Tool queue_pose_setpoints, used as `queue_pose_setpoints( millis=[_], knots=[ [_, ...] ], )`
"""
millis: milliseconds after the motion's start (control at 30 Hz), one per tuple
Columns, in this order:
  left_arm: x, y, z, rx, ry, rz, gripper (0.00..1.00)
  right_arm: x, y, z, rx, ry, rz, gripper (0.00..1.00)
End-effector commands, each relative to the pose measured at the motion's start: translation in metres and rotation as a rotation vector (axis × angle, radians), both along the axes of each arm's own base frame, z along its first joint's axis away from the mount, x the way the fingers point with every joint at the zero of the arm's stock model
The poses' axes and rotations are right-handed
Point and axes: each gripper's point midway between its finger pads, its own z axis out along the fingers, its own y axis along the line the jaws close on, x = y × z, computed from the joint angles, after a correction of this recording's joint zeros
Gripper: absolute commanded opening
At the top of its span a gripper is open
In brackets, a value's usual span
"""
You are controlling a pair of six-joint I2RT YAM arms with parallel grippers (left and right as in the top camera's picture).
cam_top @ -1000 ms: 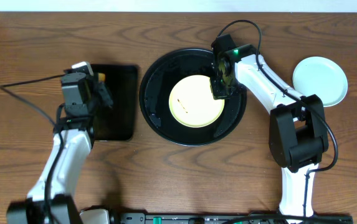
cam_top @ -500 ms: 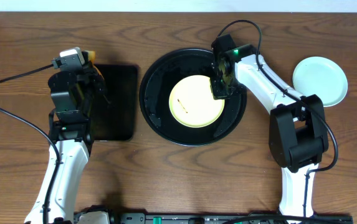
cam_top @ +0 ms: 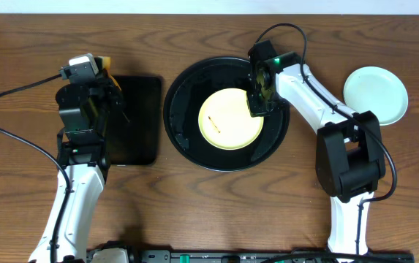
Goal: Clean dirty plates on tray and stack at the side
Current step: 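Lift the sponge from the black tray with the left gripper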
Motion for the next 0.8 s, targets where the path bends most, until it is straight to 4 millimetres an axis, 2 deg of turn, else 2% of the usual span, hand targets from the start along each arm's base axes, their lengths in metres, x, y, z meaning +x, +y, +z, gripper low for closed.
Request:
queue_pose_setpoints(
  millis=[0,100,200,333,433,567,700,767],
  knots=[
    [0.001,0.003,0.014,0.028,-0.033,0.006,0.07,-0.001,-0.001,0.001,-0.015,-0.005,-0.006,0.01],
    [0.000,0.003,0.010,0.035,-0.017,0.001,0.08,-0.002,-0.001,0.001,-0.015,-0.004,-0.006,0.01],
    [-0.003,-0.008,0.004,0.021,0.010,-0.044,0.07,-0.002,-0.001,0.000,-0.016,-0.003,-0.006,0.01],
    [-0.005,0.011,-0.002,0.059,0.039,0.061,0.07,-0.002,-0.001,0.000,-0.015,-0.004,-0.006,0.01],
    [-0.007,-0.008,-0.003,0.007,0.044,-0.030,0.07,-0.002,-0.001,-0.001,-0.016,-0.003,-0.006,0.01],
    [-0.005,0.016,-0.011,0.058,0.067,0.097,0.08,-0.002,-0.001,0.000,-0.015,-0.003,-0.006,0.01],
    [-0.004,0.003,-0.015,0.036,0.077,0.033,0.07,-0.002,-0.001,-0.001,-0.016,-0.002,-0.006,0.01],
    [-0.004,0.007,-0.014,0.043,0.072,0.051,0.07,-0.002,-0.001,0.000,-0.016,-0.002,-0.006,0.01]
  ],
)
